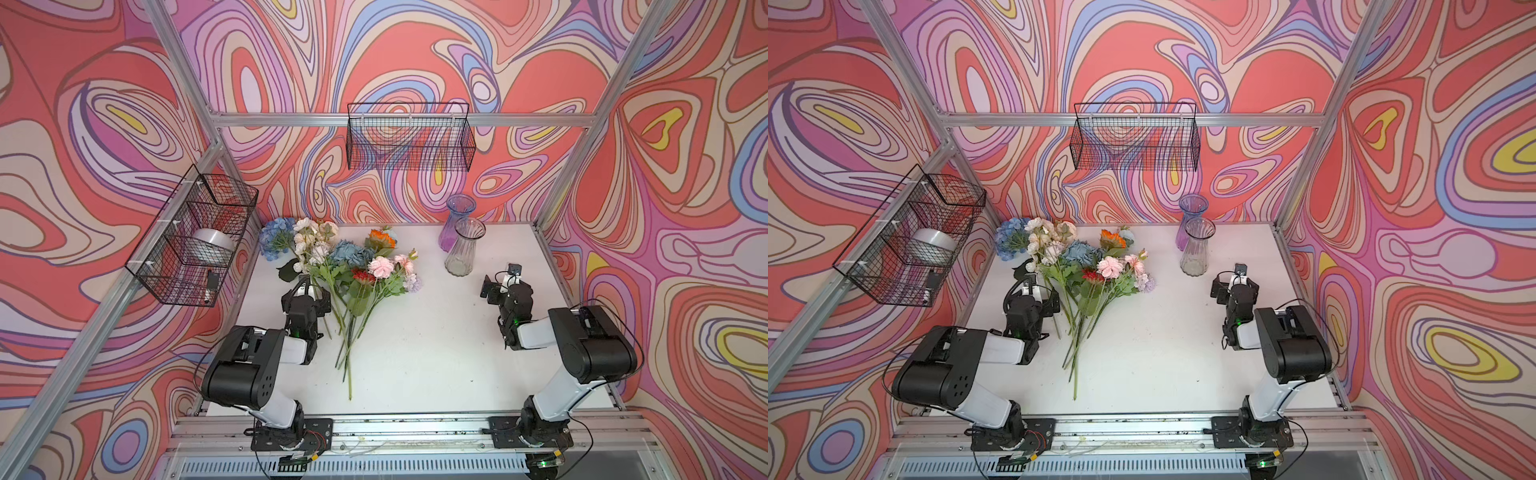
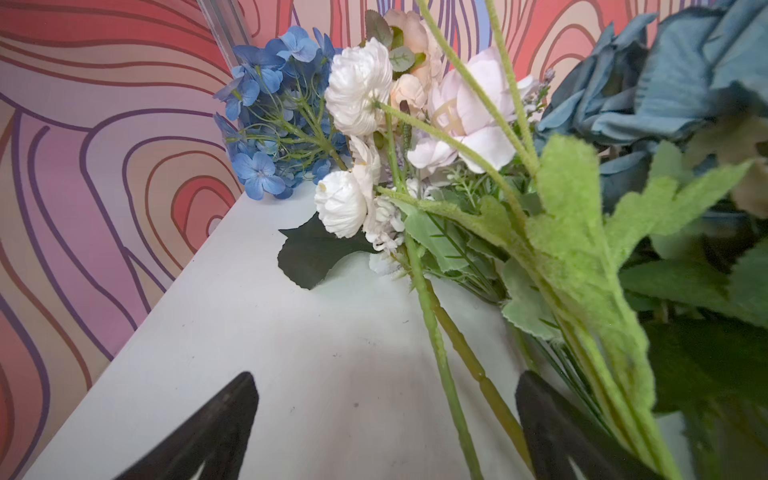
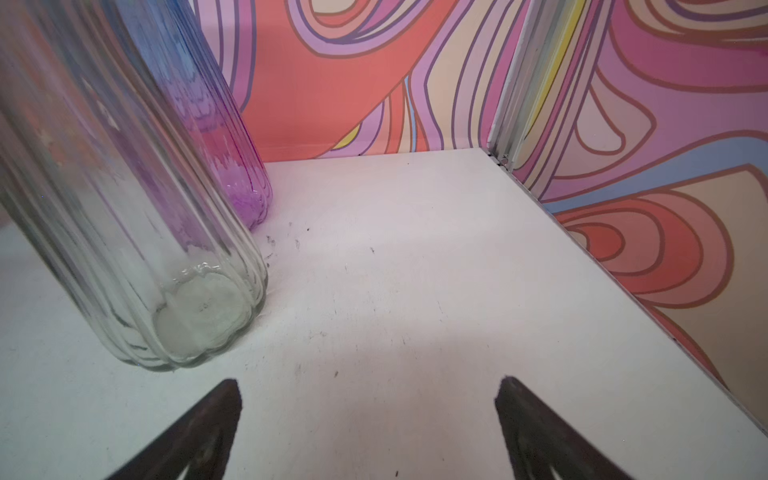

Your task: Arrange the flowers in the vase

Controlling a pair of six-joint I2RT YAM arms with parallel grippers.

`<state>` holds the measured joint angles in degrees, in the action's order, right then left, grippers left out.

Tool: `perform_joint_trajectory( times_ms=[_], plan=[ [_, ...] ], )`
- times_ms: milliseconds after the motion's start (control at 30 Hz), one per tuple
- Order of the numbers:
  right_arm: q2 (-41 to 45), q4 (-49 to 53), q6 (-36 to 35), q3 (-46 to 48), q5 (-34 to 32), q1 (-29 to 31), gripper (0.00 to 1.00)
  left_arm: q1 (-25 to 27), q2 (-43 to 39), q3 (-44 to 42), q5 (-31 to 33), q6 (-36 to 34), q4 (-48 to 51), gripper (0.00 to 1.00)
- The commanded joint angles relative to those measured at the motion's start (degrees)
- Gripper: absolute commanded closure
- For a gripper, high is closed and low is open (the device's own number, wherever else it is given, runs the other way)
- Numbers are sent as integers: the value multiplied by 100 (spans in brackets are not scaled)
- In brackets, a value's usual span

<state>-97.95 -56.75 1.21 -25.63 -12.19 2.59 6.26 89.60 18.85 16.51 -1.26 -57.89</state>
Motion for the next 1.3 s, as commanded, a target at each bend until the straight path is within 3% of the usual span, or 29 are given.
perform_joint_trajectory(
  times_ms=[0, 433, 867, 1267],
  plan=[
    [-40, 6, 58, -48, 8, -24, 2, -29, -57, 9, 41, 29, 14, 0],
    [-40, -7, 61, -45, 6, -17, 2, -45, -57, 38, 4, 41, 77, 0],
    [-57, 200, 145, -153, 190, -122, 2, -391, -102, 266, -701, 232, 642, 0],
    [-14, 82, 117, -81, 195, -153, 2, -391, -122, 229, -634, 254, 600, 0]
  ],
)
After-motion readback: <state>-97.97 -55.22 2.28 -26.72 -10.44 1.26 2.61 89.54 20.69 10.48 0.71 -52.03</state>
